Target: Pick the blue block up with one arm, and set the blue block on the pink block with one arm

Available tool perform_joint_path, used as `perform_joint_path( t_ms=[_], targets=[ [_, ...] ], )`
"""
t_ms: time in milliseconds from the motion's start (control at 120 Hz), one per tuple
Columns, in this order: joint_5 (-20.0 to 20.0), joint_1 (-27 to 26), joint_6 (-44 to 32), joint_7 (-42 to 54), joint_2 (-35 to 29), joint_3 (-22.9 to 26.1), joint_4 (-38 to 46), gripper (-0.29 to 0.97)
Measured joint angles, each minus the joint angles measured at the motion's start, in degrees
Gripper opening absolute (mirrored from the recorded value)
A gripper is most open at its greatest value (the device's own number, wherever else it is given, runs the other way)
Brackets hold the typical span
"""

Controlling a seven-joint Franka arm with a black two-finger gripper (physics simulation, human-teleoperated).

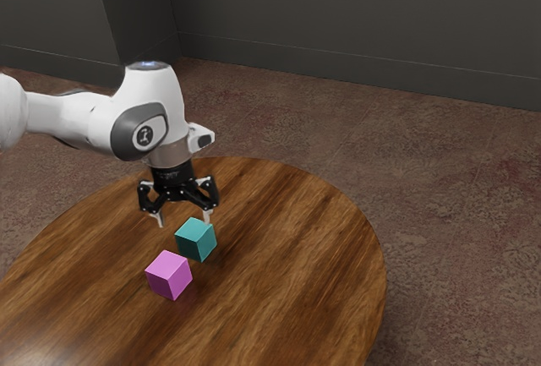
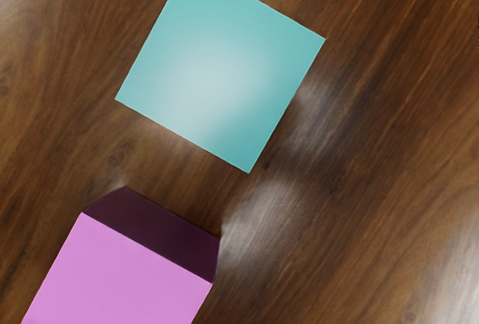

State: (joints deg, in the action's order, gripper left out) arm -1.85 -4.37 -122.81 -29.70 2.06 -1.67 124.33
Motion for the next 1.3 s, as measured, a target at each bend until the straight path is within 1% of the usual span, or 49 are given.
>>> perform_joint_path(
  t_ms=[158, 300, 458, 675, 992, 1025, 1183, 1300],
  targets=[
    [2.31, 0.8, -3.33, 6.83, 2.12, 0.0, -0.08, 0.68],
    [3.31, 2.18, -5.45, 13.32, 3.47, 0.0, -0.17, 0.68],
    [3.07, 2.17, -7.84, 19.55, 6.17, 0.0, -0.15, 0.68],
    [1.96, 2.16, -9.89, 25.75, 7.5, 0.0, 0.82, 0.68],
    [1.73, 3.72, -11.0, 31.71, 11.47, -0.26, -2.64, 0.68],
    [1.18, 3.66, -11.05, 32.13, 11.65, -0.31, -2.73, 0.68],
    [-5.17, 3.39, -11.36, 32.17, 12.05, -0.54, -2.76, 0.68],
    [-7.2, 3.66, -11.49, 32.23, 13.2, -0.91, -2.82, 0.68]
  ],
)
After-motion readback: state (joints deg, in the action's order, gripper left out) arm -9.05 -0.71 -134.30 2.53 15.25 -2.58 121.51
